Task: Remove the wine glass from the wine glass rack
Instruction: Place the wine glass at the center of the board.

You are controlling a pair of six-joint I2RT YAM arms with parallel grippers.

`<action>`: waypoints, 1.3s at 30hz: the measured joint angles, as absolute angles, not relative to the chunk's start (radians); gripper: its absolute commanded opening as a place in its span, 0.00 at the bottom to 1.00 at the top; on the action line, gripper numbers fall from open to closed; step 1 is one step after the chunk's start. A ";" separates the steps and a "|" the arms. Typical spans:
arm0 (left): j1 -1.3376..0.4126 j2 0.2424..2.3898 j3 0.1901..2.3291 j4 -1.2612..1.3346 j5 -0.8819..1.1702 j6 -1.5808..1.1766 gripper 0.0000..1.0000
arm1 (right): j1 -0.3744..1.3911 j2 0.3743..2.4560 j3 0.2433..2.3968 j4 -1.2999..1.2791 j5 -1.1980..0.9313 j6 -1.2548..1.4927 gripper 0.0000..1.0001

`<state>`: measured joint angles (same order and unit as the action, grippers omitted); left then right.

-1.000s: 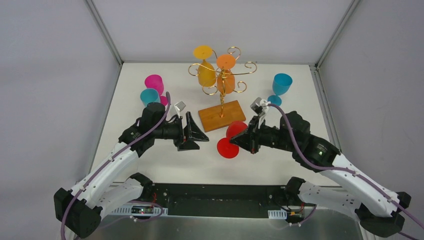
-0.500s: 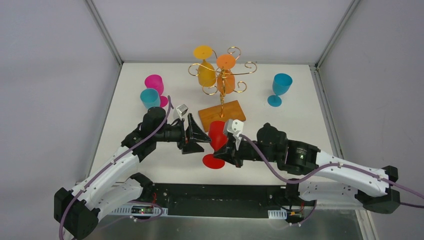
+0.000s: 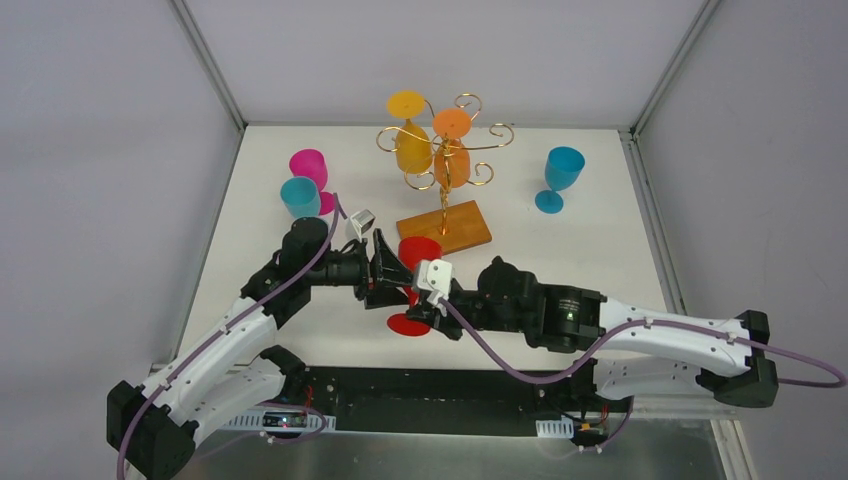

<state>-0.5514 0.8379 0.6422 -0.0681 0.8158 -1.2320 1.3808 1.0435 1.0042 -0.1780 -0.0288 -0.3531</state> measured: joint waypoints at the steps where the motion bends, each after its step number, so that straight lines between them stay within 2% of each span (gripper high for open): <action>1: -0.551 0.836 0.641 -0.068 0.818 -1.232 0.76 | 1.383 1.049 1.010 -0.174 -0.027 -0.359 0.00; 29: -0.551 0.805 0.640 -0.059 0.882 -1.222 0.16 | 1.400 1.121 1.068 -0.129 0.058 -0.450 0.00; 33: -0.551 0.805 0.640 -0.056 0.889 -1.220 0.00 | 1.401 1.130 1.082 -0.128 0.059 -0.450 0.00; 39: -0.551 0.804 0.640 -0.053 0.891 -1.216 0.00 | 1.401 1.138 1.085 -0.127 0.059 -0.451 0.00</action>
